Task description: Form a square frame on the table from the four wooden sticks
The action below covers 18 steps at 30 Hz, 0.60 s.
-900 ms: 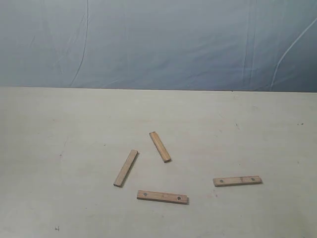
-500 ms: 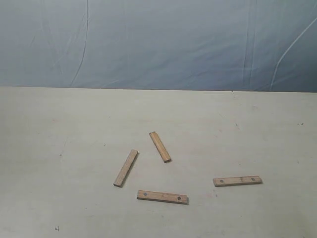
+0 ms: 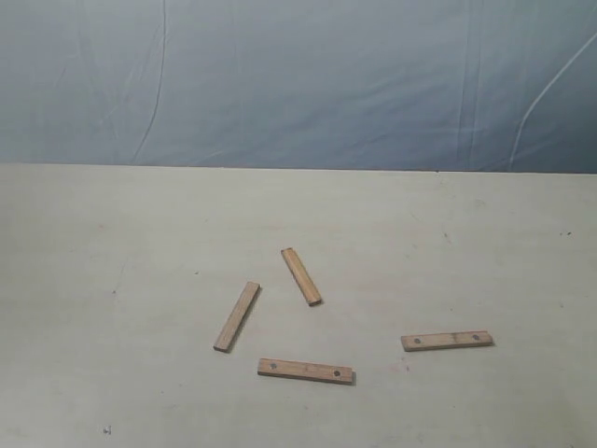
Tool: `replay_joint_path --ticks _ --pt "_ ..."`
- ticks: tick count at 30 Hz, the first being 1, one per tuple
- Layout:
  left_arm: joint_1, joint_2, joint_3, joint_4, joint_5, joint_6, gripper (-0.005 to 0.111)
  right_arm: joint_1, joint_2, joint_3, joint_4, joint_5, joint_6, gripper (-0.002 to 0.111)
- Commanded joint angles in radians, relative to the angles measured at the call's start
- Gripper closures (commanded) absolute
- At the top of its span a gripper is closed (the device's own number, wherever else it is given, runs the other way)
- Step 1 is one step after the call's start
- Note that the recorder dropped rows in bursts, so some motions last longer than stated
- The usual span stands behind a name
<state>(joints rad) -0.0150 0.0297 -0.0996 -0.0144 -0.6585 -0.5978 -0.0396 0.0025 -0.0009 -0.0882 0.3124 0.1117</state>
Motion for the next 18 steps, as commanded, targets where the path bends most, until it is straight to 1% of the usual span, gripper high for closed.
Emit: replay_joint_path --ticks 1,3,5,6,8,10,12,13,16,18 --pt "-0.007 0.156 -0.220 0.163 -0.018 -0.023 0.107 -0.006 -0.002 0.001 -0.002 -0.008 -0.005 0.109" --pt "-0.007 0.263 -0.325 0.201 0.009 -0.034 0.107 -0.006 -0.002 0.001 -0.002 -0.008 -0.005 0.109" --pt "-0.007 0.363 -0.403 0.274 0.043 -0.042 0.107 -0.006 -0.002 0.001 -0.002 -0.008 -0.005 0.109" --pt "-0.007 0.430 -0.457 0.333 0.073 -0.058 0.107 -0.006 -0.002 0.001 -0.002 -0.008 -0.005 0.109" --pt "-0.007 0.529 -0.537 0.481 0.177 -0.123 0.107 -0.006 -0.002 0.001 -0.002 -0.008 -0.005 0.109" --pt "-0.007 0.626 -0.612 0.670 0.289 -0.279 0.107 -0.006 -0.002 0.001 -0.002 -0.008 -0.005 0.109" --pt "-0.015 0.732 -0.674 0.937 0.372 -0.510 0.107 -0.006 -0.002 0.001 -0.002 -0.008 -0.005 0.109" --pt "-0.024 0.785 -0.695 1.052 0.393 -0.583 0.107 -0.006 -0.002 0.001 -0.002 -0.008 -0.005 0.109" --pt "-0.070 0.926 -0.753 1.496 0.447 -0.932 0.107 -0.006 -0.002 0.001 -0.002 -0.008 -0.005 0.109" --pt "-0.102 1.023 -0.788 1.759 0.448 -1.157 0.107 -0.006 -0.002 0.001 -0.002 -0.008 -0.005 0.109"
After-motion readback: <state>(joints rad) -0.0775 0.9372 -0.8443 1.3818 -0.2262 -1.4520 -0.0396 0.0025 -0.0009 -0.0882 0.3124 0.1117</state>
